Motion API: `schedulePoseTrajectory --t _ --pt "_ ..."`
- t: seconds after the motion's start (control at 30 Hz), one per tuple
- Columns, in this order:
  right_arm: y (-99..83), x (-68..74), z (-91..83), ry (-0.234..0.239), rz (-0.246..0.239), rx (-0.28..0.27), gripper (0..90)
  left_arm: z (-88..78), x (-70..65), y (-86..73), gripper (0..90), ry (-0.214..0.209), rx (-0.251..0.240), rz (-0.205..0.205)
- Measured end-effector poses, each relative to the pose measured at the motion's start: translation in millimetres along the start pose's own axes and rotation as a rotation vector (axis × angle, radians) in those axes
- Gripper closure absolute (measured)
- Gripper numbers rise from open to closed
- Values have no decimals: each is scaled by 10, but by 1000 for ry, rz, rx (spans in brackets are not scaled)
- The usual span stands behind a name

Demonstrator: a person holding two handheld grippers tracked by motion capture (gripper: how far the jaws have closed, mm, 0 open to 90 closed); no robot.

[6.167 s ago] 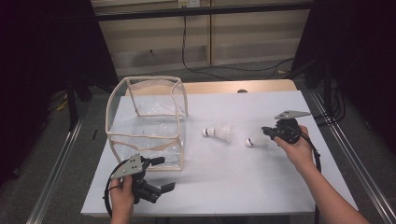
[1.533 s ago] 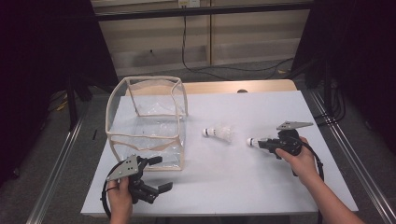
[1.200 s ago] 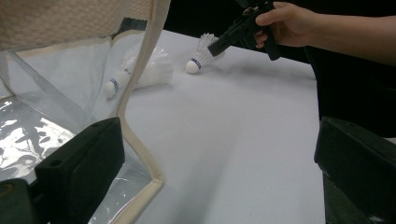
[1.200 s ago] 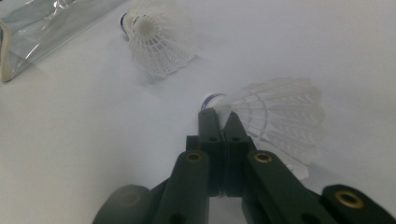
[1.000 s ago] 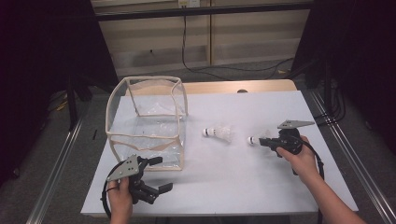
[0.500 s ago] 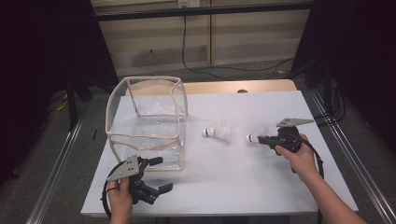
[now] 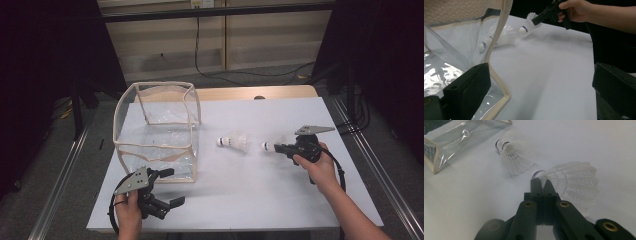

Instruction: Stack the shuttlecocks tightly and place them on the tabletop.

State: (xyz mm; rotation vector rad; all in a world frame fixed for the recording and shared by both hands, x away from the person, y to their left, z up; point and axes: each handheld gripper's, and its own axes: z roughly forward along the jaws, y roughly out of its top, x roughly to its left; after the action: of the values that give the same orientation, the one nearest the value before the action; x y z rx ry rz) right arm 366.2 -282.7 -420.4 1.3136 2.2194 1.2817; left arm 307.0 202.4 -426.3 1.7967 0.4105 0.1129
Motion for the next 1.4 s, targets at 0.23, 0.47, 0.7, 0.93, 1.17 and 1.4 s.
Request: schedulePoseTrajectory --t 0.23,0.47,0.7,0.93,1.17,1.4 --pt "15 -2 24 1 6 -7 900 1 1 -2 20 1 2 2" --pt "22 4 35 5 11 -15 900 7 -1 -2 20 0 4 1" --pt "52 13 44 1 7 -29 900 9 -4 -1 20 -4 7 3" --pt "87 53 73 7 -2 -33 900 2 4 -7 20 -4 9 -8" --pt "84 72 116 14 2 -31 900 -4 5 -5 20 -1 4 -5" --pt "94 95 152 20 -5 -36 900 -7 7 -4 20 -1 4 -1"
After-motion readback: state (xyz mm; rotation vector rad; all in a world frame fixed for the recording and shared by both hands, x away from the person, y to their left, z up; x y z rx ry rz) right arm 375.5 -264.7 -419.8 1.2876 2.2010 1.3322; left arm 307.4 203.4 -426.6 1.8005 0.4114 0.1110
